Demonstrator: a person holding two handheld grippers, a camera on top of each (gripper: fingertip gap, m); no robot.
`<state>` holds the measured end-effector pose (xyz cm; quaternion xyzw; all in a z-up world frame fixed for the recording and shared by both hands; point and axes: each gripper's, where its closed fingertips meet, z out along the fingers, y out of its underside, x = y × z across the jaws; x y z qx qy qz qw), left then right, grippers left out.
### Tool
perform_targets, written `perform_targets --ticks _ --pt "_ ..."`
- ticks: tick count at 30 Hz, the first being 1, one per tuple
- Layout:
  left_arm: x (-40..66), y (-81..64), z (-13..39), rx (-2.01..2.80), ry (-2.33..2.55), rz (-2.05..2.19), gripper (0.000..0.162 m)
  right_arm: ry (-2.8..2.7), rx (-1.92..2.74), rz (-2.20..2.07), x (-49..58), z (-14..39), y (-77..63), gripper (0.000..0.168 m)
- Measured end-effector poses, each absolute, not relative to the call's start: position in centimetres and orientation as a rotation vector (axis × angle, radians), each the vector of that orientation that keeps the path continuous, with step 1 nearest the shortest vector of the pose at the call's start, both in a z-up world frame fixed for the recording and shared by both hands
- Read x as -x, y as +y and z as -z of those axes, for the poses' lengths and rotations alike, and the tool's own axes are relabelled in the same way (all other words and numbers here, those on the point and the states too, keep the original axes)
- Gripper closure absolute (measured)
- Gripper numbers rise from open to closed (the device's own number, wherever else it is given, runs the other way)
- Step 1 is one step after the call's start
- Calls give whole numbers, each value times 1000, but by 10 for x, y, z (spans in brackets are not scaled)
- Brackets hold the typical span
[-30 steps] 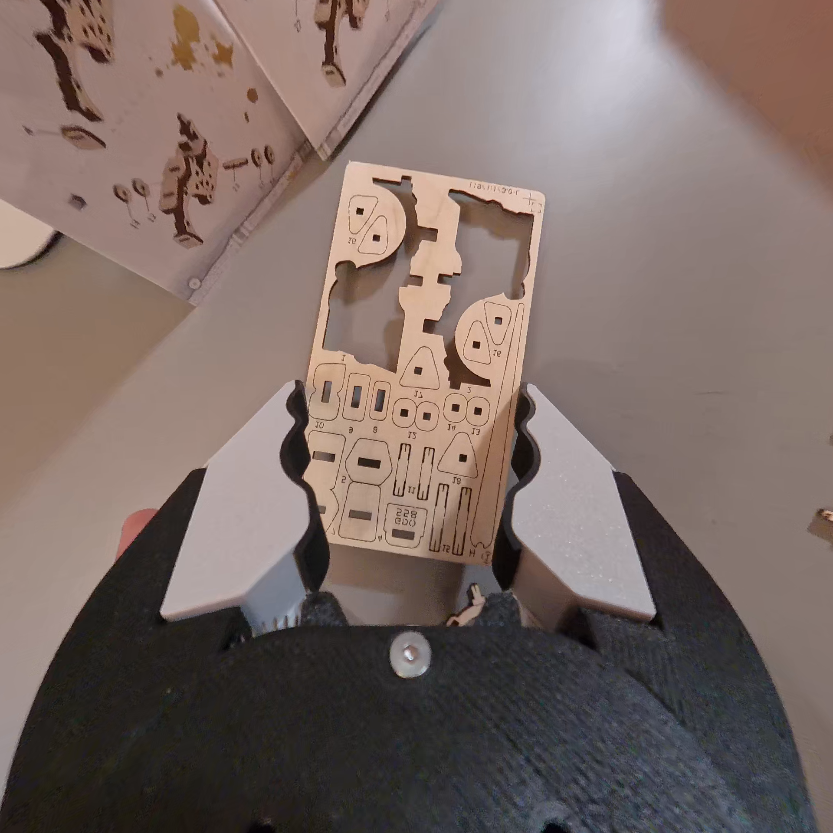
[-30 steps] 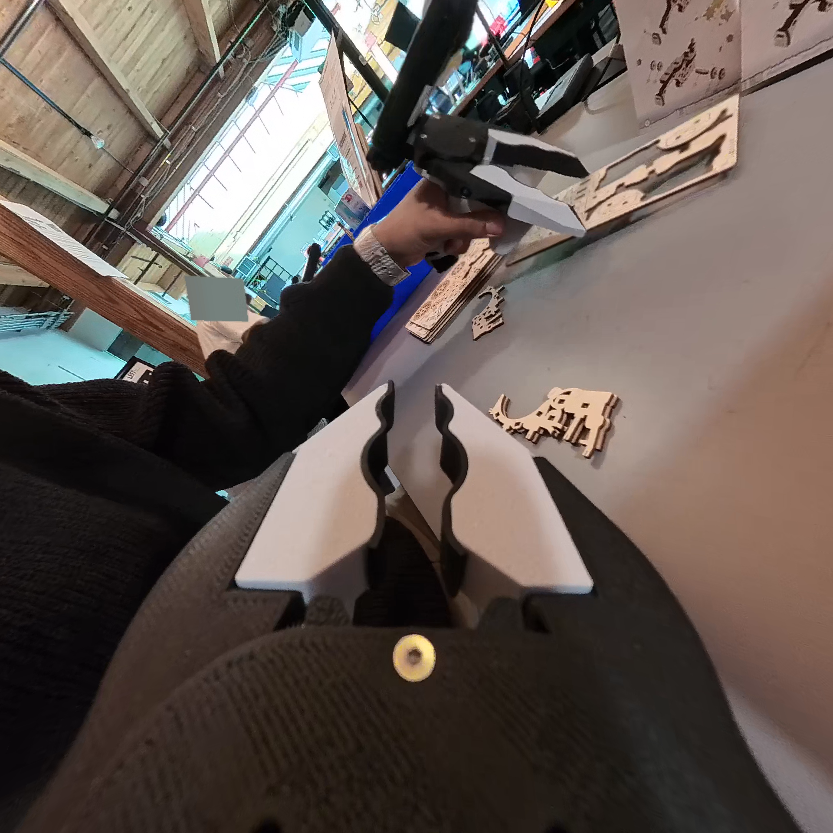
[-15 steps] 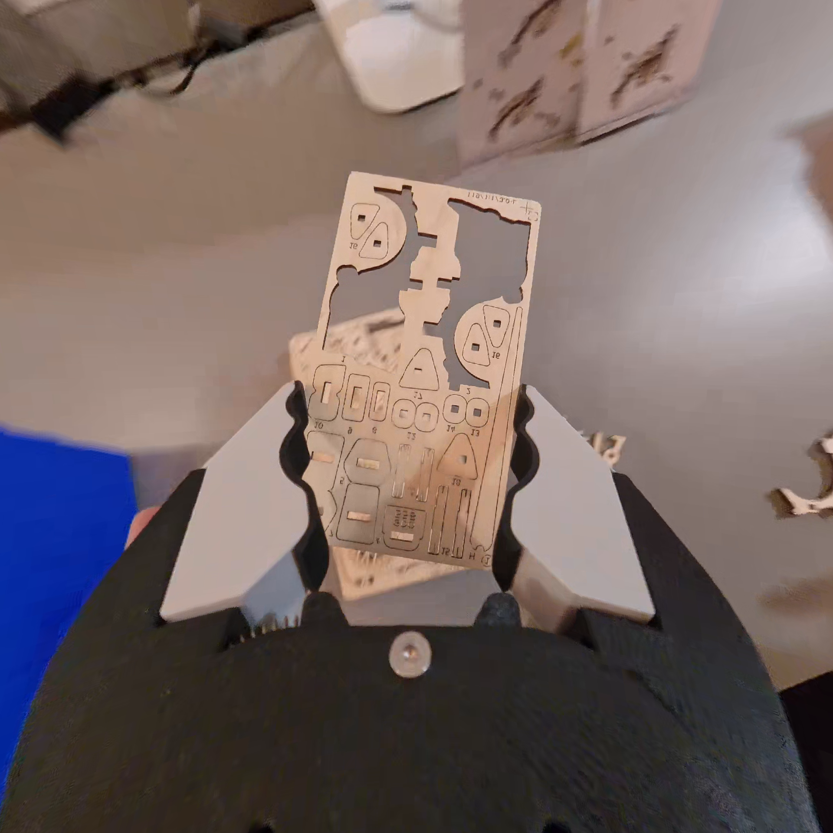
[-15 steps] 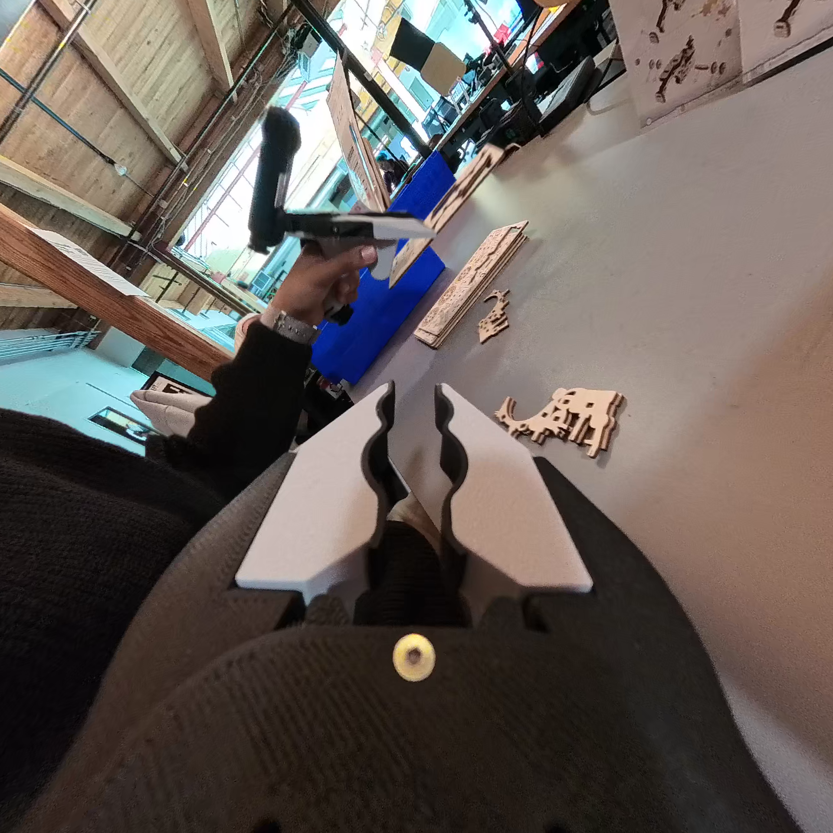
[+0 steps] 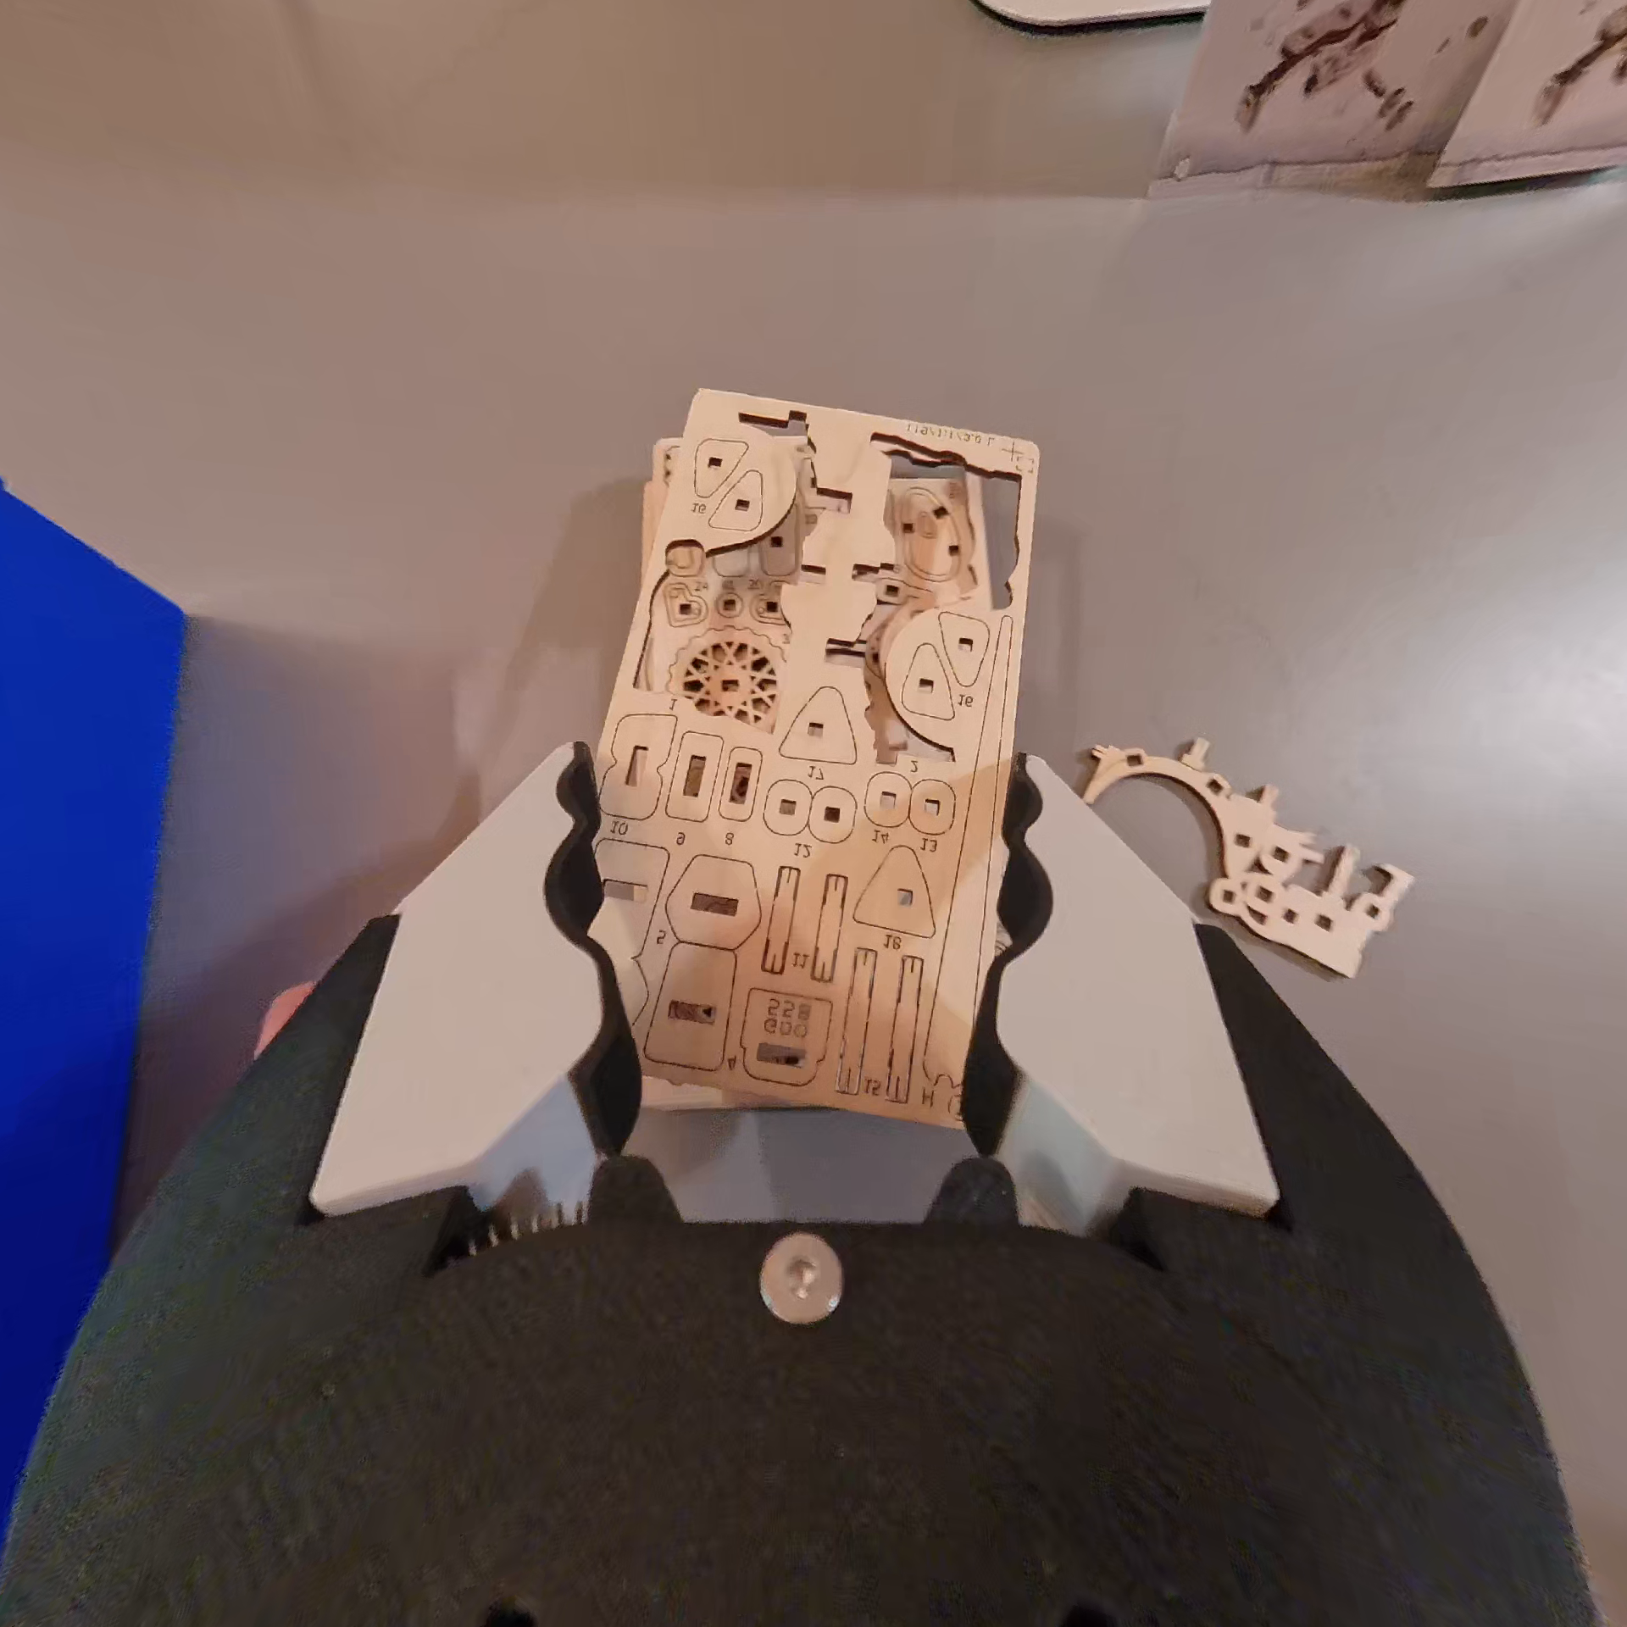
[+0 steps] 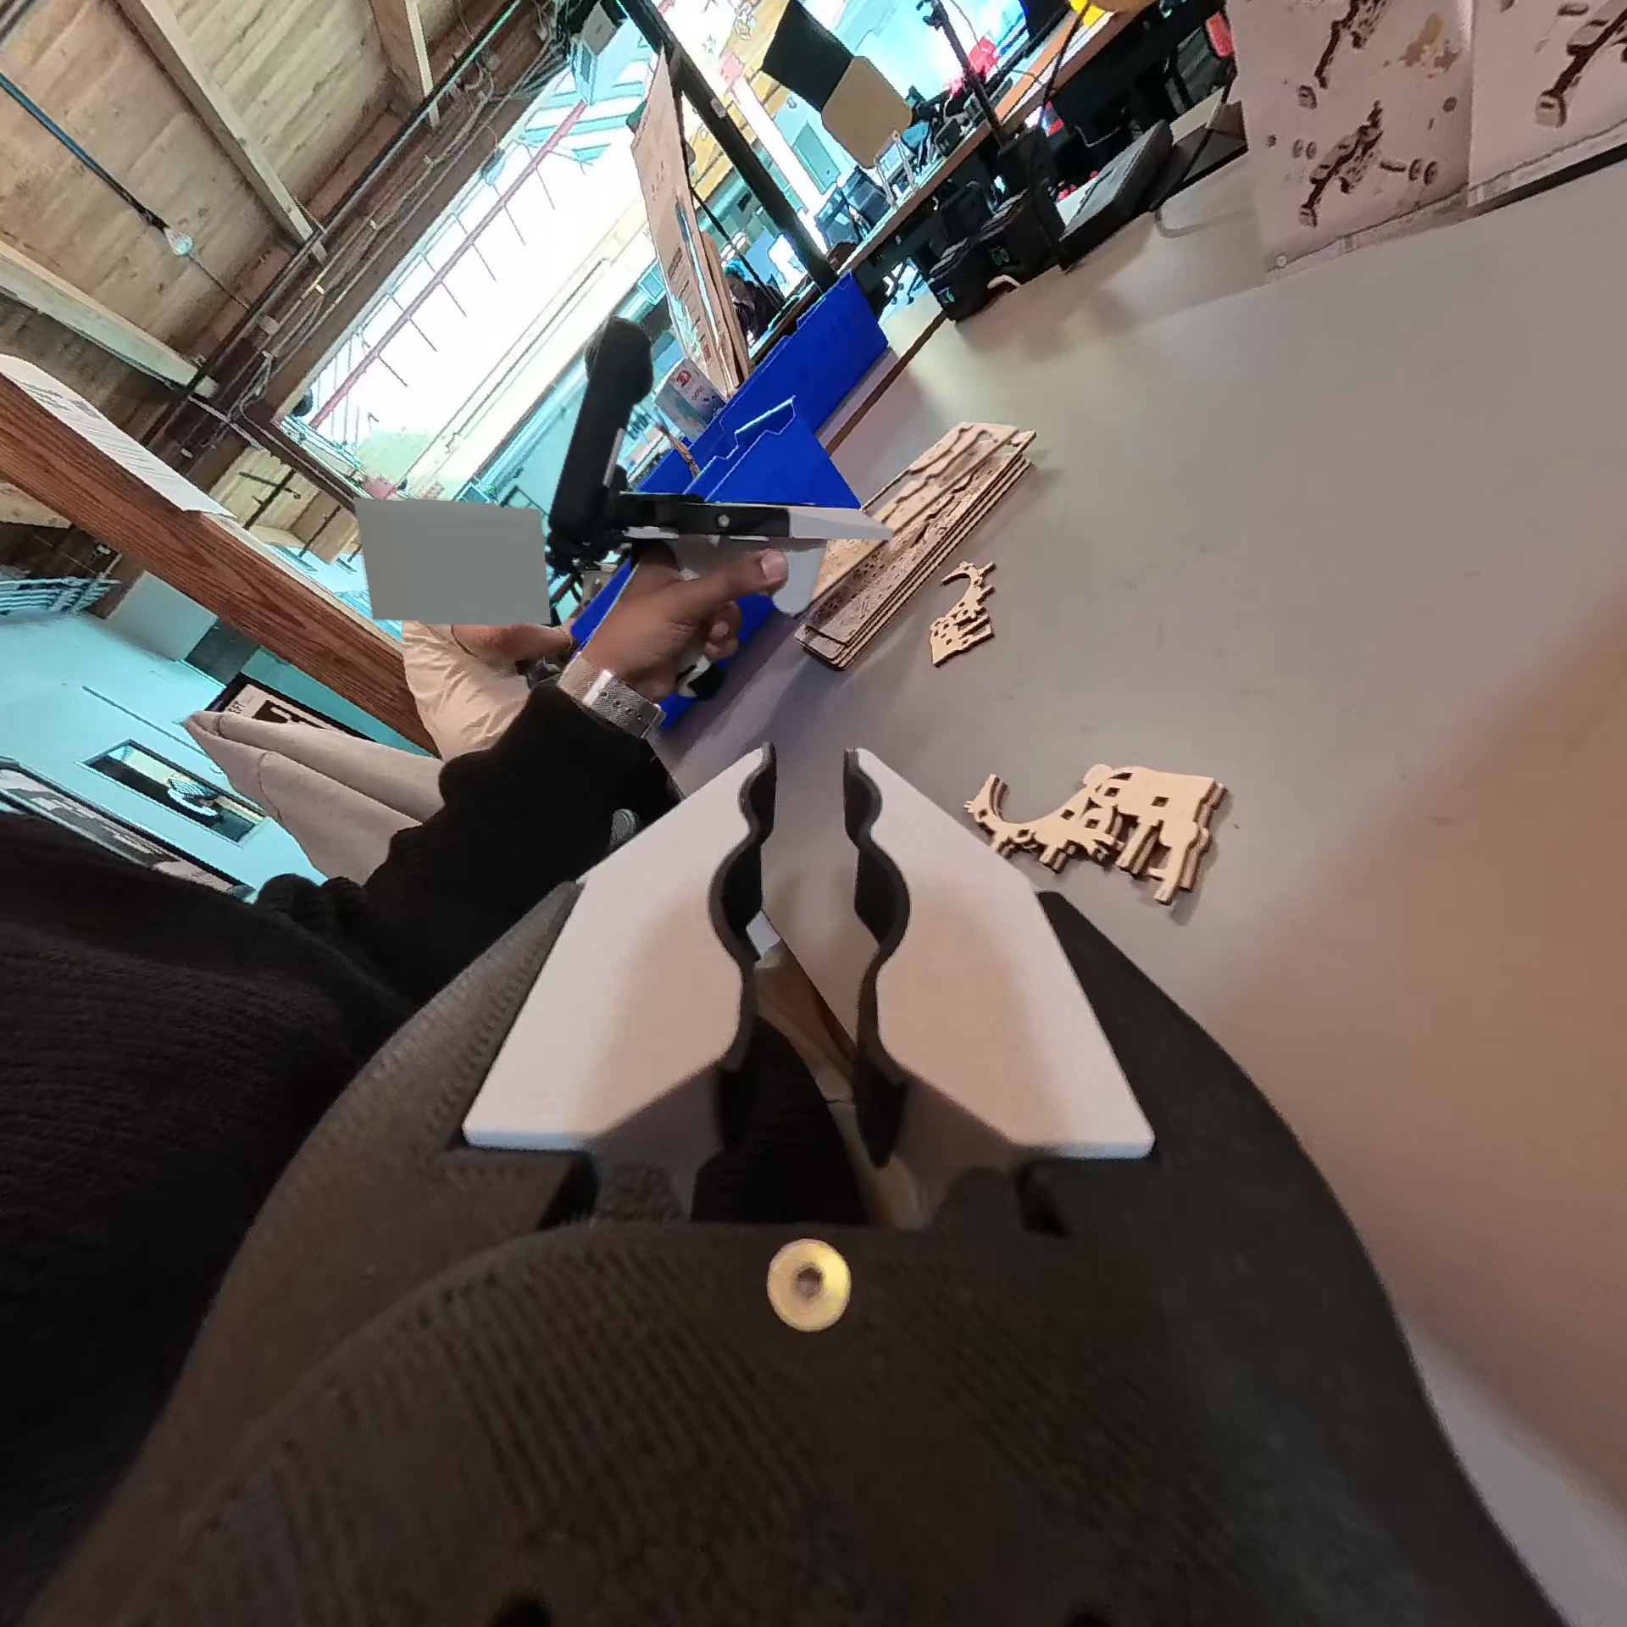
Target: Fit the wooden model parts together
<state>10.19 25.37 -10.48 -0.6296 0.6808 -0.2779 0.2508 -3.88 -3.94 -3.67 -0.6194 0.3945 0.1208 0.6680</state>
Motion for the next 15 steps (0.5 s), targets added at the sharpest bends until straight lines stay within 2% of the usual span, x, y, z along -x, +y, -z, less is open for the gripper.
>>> perform_targets --ticks 5,12,15 --pt "-110 250 105 1695 1810 806 69 876 1414 -269 42 37 -36 155" --pt "-103 246 96 1641 1786 822 56 866 1431 -261 44 37 -34 155" --pt "-97 212 86 1507 1886 965 63 862 1436 -267 46 38 -32 155"
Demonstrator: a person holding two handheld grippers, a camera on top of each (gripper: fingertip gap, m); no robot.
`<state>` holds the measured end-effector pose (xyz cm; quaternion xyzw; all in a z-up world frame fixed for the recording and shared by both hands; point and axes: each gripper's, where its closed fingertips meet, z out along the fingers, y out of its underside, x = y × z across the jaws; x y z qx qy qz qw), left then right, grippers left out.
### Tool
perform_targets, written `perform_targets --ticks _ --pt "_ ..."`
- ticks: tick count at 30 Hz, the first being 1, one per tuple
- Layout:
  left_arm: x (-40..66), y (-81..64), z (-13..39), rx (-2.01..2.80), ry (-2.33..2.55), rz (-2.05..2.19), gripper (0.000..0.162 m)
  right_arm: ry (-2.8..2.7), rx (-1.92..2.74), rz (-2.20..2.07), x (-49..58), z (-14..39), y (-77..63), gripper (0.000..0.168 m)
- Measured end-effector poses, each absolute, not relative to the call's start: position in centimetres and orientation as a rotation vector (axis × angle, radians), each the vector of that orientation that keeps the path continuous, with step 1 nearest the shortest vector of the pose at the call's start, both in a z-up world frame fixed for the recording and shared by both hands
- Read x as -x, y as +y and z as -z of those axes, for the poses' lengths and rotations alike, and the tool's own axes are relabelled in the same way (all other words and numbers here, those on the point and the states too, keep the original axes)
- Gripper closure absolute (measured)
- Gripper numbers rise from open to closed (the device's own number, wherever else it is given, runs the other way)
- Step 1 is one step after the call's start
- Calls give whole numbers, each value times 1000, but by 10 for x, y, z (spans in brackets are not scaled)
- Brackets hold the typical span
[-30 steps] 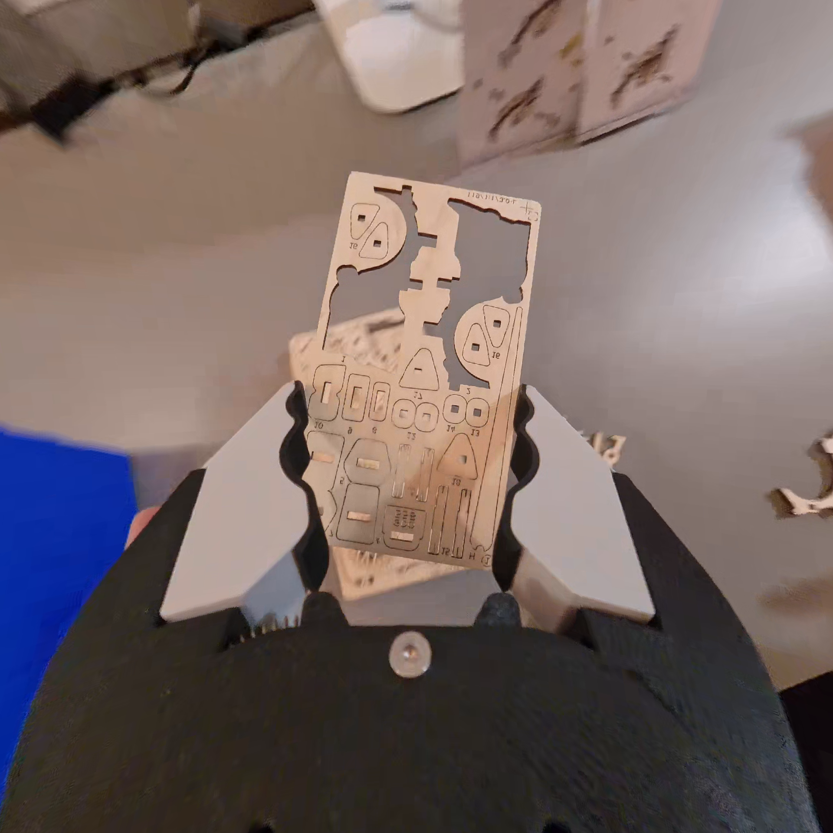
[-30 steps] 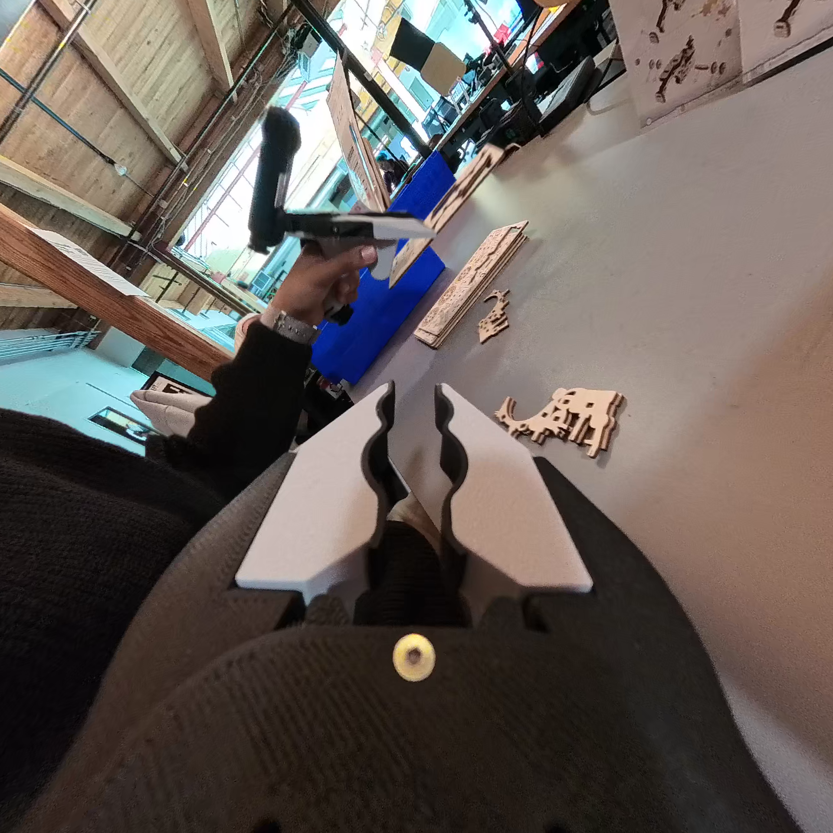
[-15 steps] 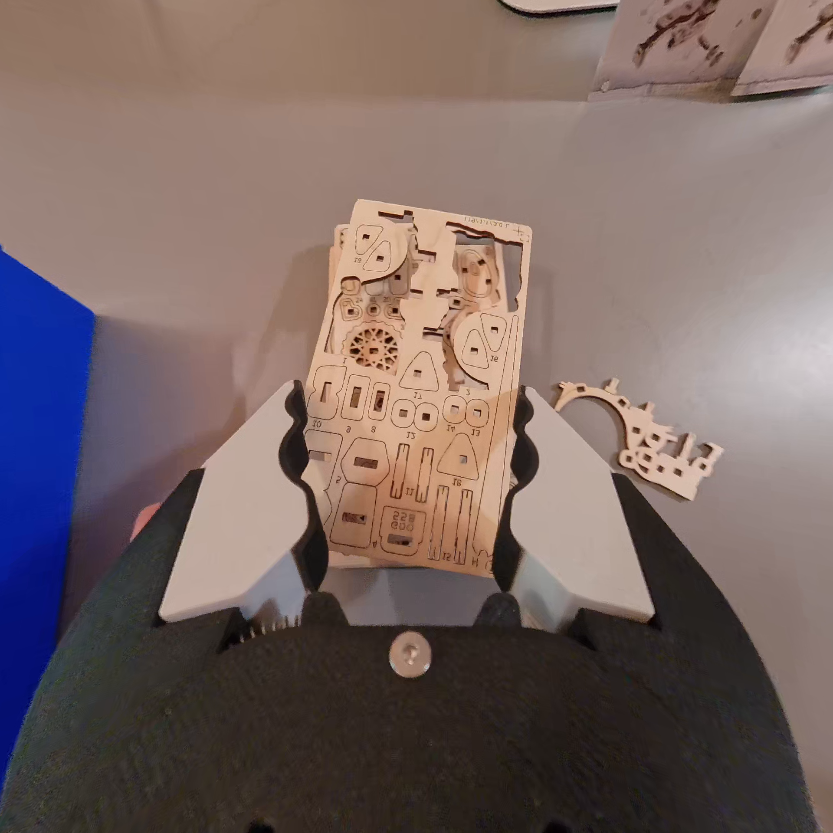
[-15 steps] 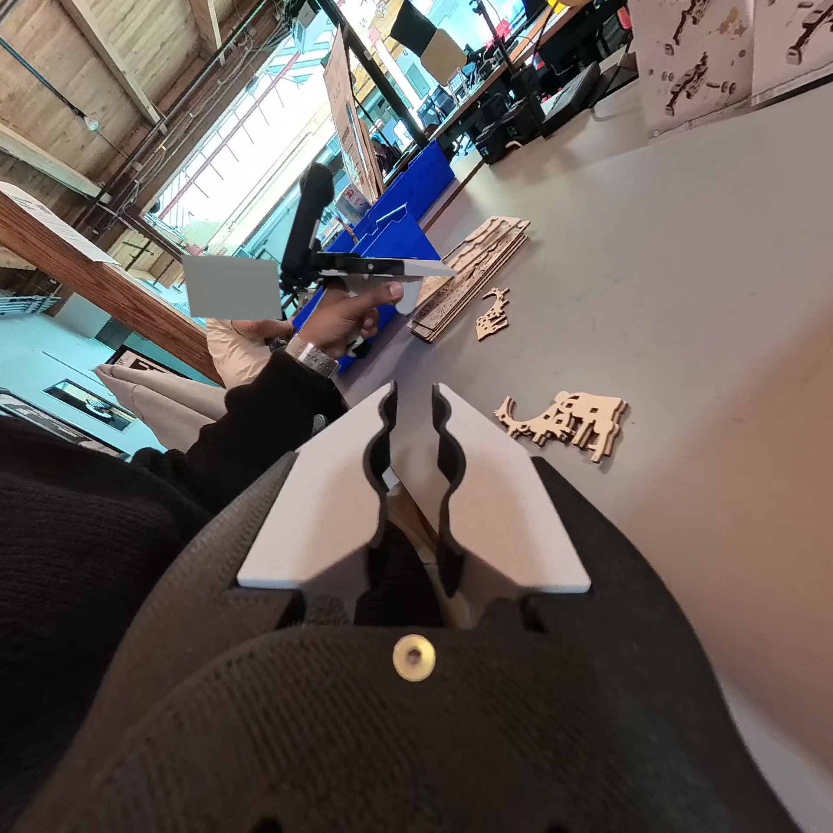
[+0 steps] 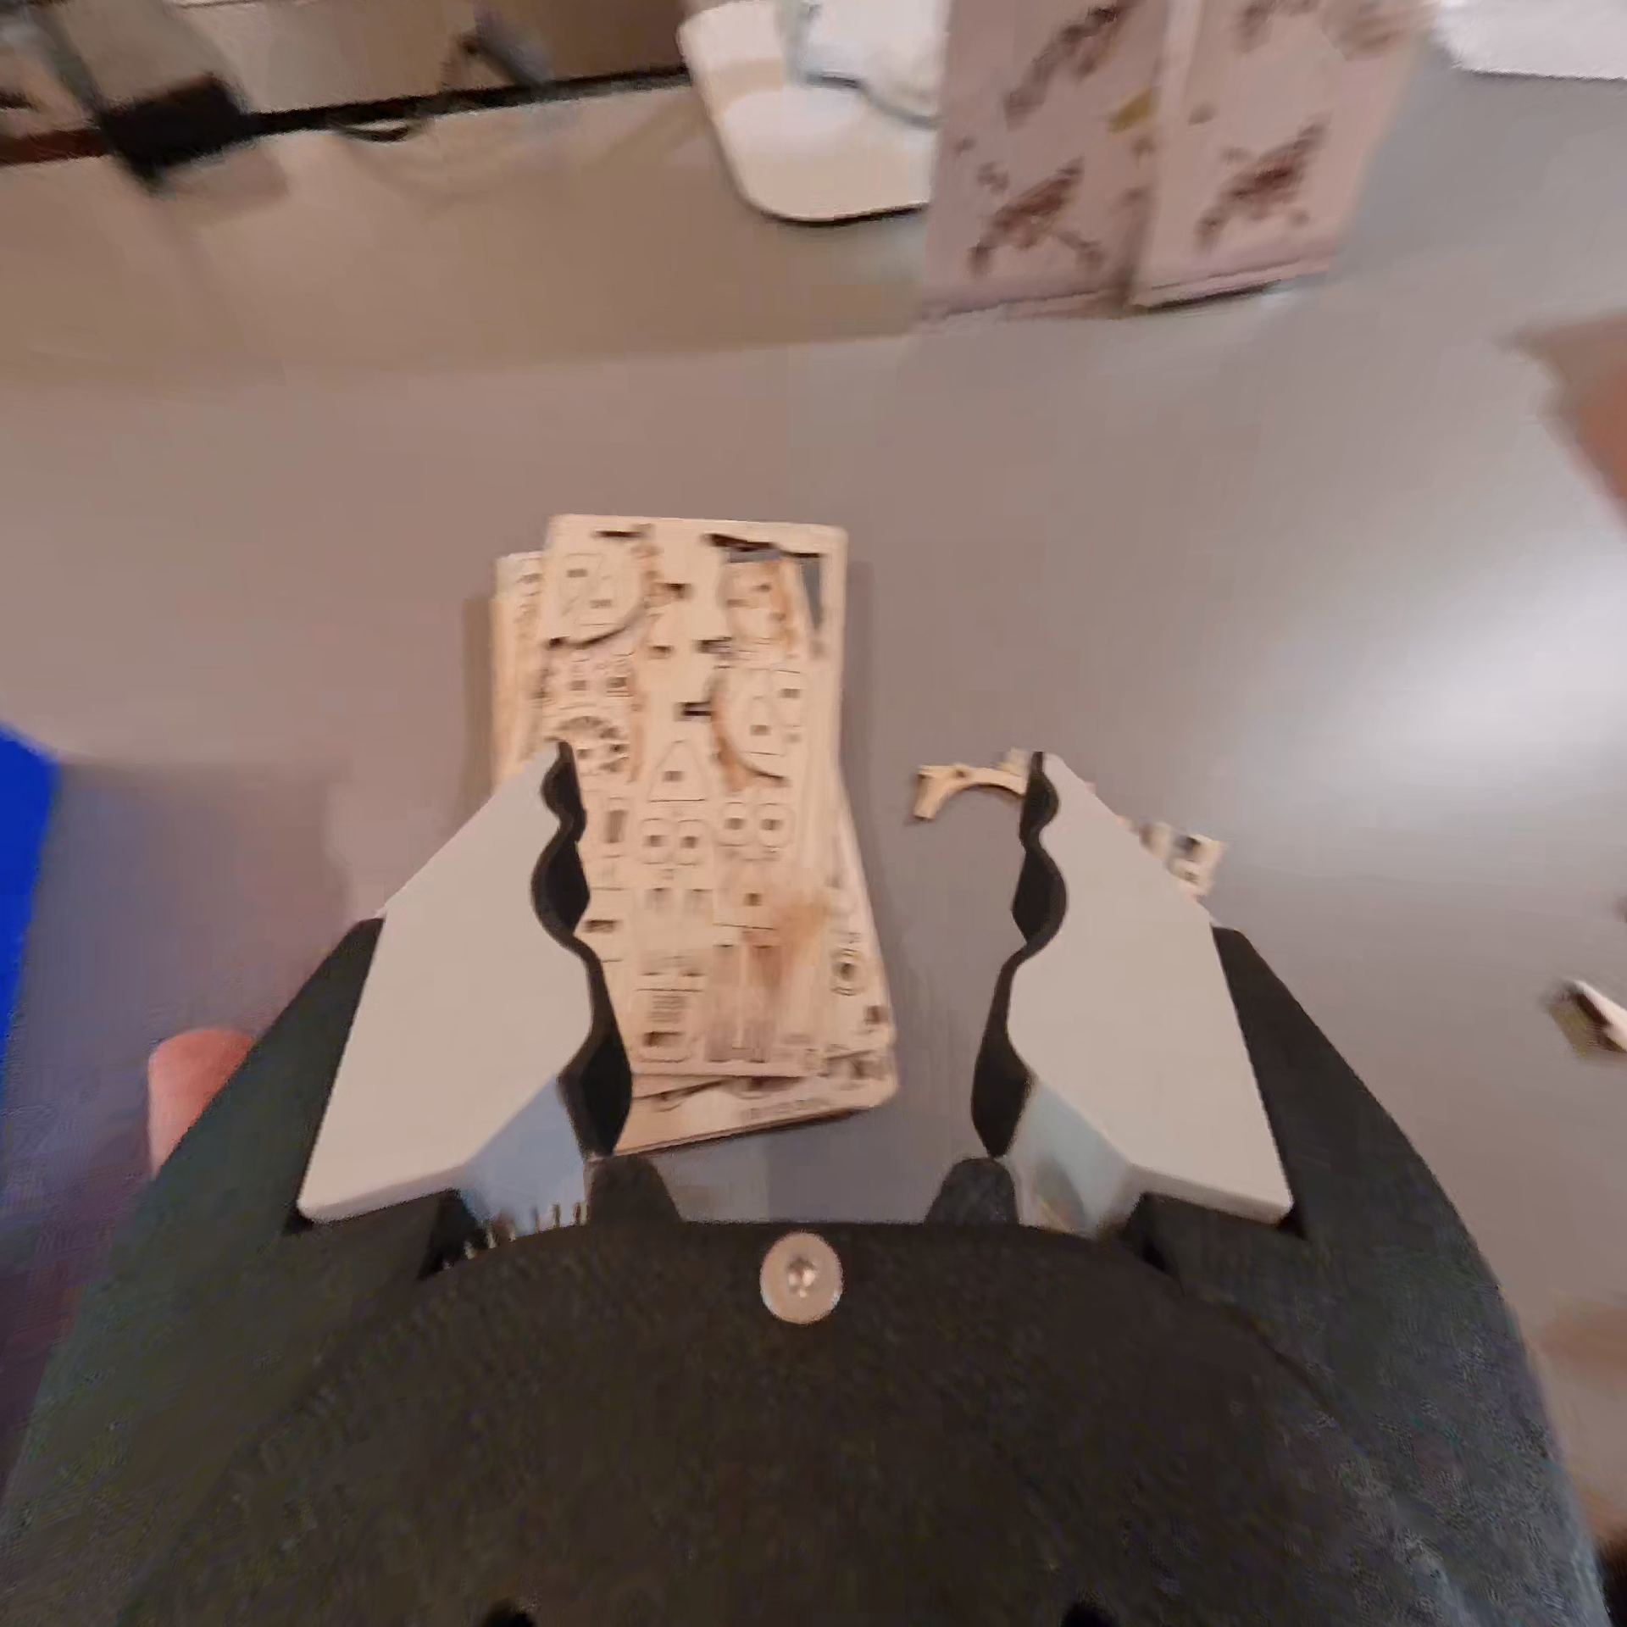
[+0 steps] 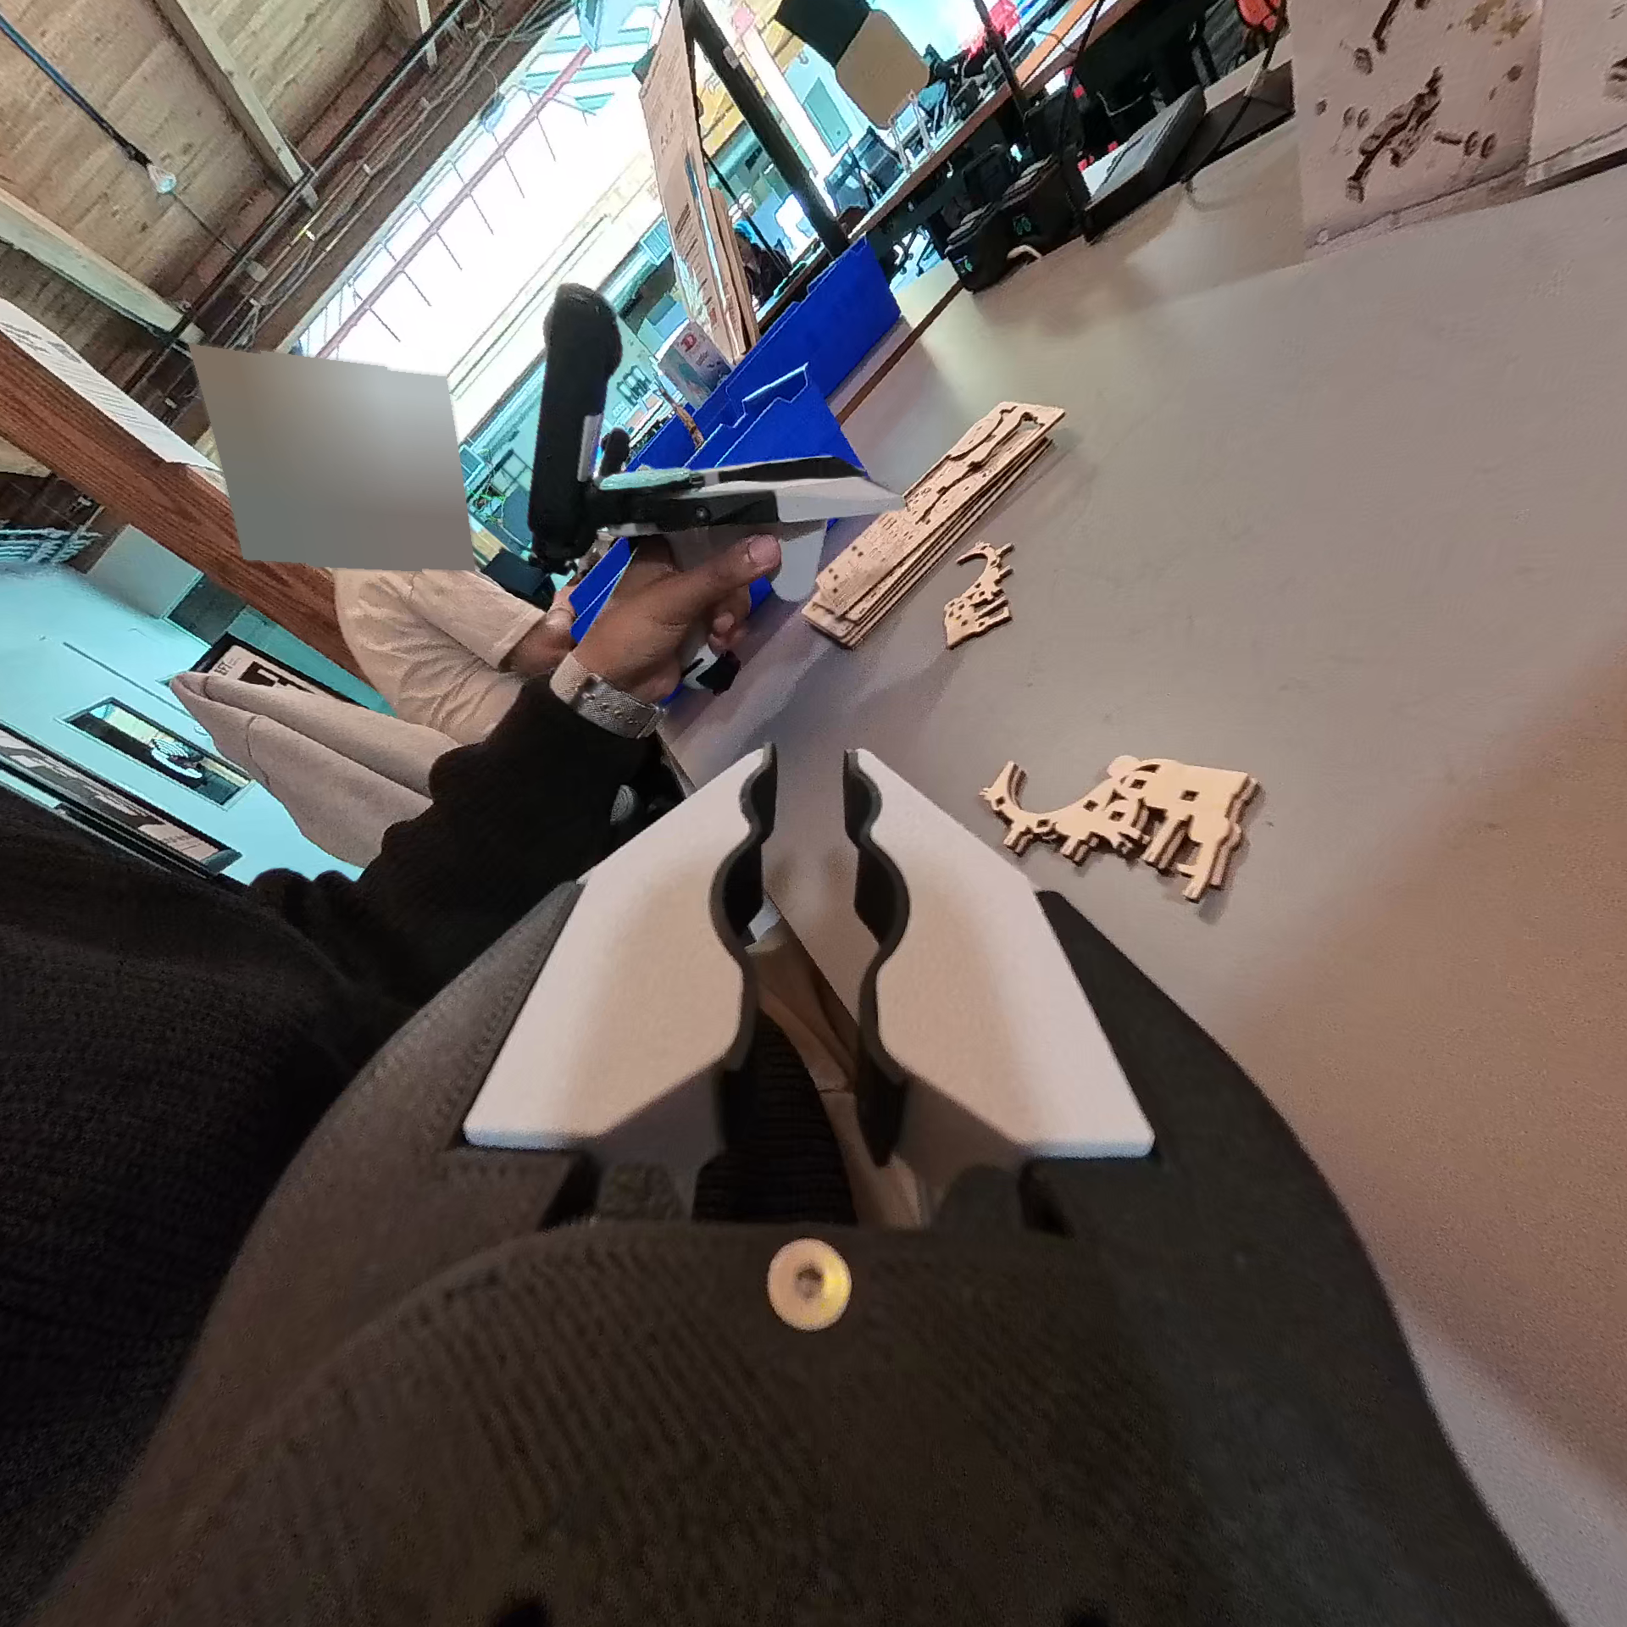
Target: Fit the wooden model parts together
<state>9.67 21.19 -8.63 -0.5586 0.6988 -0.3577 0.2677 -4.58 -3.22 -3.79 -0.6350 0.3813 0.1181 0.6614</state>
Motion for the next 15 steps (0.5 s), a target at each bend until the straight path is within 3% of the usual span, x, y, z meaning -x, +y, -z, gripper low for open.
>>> perform_targets --ticks 6,15 --pt "-75 157 88 1506 2125 1100 82 871 1443 -192 37 37 -42 155" --pt "-65 124 140 1433 2284 822 75 886 1424 -137 35 34 -51 156"
